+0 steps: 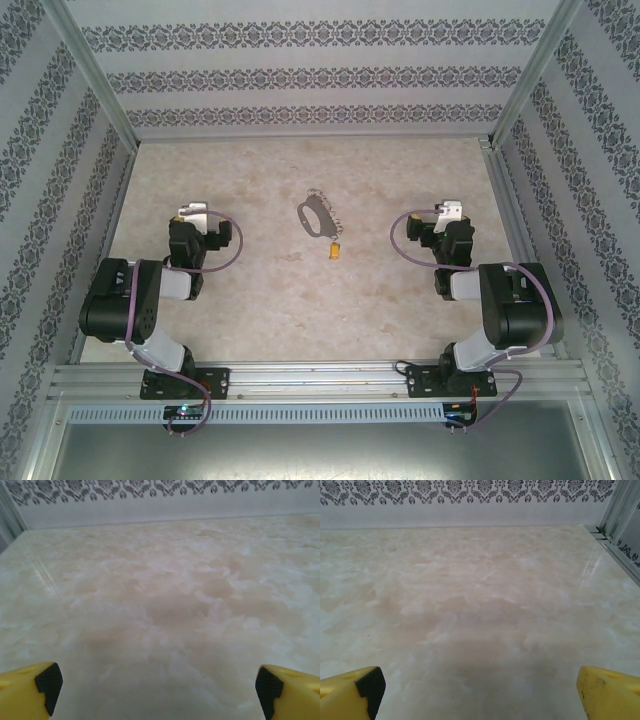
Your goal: Put the keys on the keyring
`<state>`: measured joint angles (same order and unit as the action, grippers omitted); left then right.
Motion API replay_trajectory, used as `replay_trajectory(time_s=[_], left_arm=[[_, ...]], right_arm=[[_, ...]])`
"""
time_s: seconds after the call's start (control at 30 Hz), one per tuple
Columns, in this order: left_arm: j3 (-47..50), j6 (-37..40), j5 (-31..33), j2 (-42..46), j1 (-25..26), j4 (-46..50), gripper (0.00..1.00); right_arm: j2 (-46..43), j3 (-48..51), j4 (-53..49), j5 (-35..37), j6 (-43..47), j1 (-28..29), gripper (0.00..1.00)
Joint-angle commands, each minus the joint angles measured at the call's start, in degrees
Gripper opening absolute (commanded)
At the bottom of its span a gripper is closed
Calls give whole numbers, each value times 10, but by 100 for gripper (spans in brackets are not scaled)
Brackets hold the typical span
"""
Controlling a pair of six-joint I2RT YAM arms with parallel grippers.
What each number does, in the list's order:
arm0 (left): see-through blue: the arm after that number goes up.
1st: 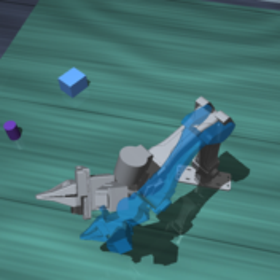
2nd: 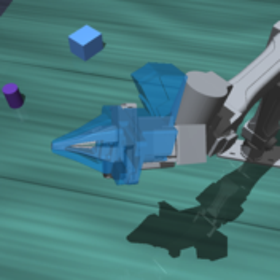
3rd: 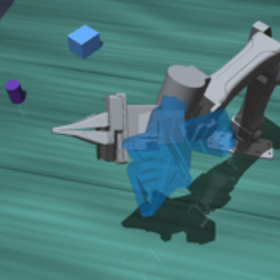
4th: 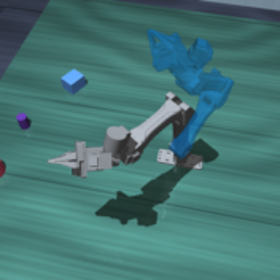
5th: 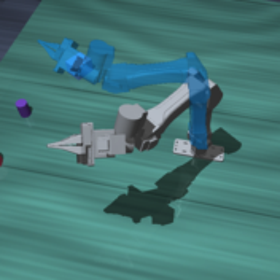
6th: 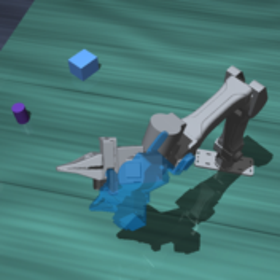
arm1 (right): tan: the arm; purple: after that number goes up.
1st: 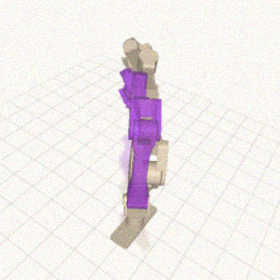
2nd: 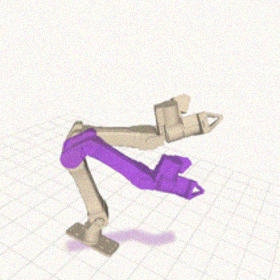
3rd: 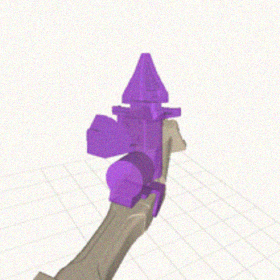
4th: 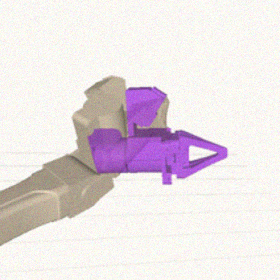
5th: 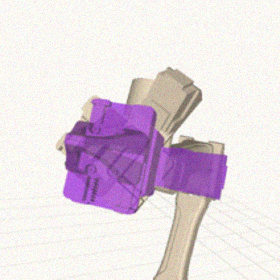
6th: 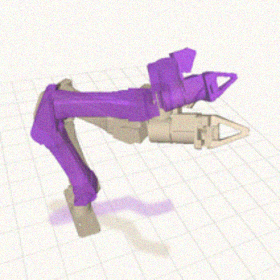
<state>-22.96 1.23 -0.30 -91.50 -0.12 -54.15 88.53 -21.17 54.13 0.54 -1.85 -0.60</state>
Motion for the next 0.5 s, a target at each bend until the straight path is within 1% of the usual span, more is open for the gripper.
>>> replay_trajectory(time_s=[0.0, 0.03, 0.1, 0.13, 0.47], left_arm=[[-2, -15, -23, 8, -5, 30, 100], [-2, -15, -24, 8, -6, 31, 100], [-2, -15, -22, 7, -6, 30, 100], [-2, -14, -23, 8, -6, 30, 100], [-1, -13, -18, 7, -5, 29, 100]], right_arm=[[-7, -5, -2, -9, -14, 2, 98], [-7, -5, -2, -4, -11, 5, 98], [-8, -5, -2, 41, 0, 24, 98], [-8, -3, 1, 46, 0, 25, 98], [-10, -3, 1, 30, 0, 22, 98]])
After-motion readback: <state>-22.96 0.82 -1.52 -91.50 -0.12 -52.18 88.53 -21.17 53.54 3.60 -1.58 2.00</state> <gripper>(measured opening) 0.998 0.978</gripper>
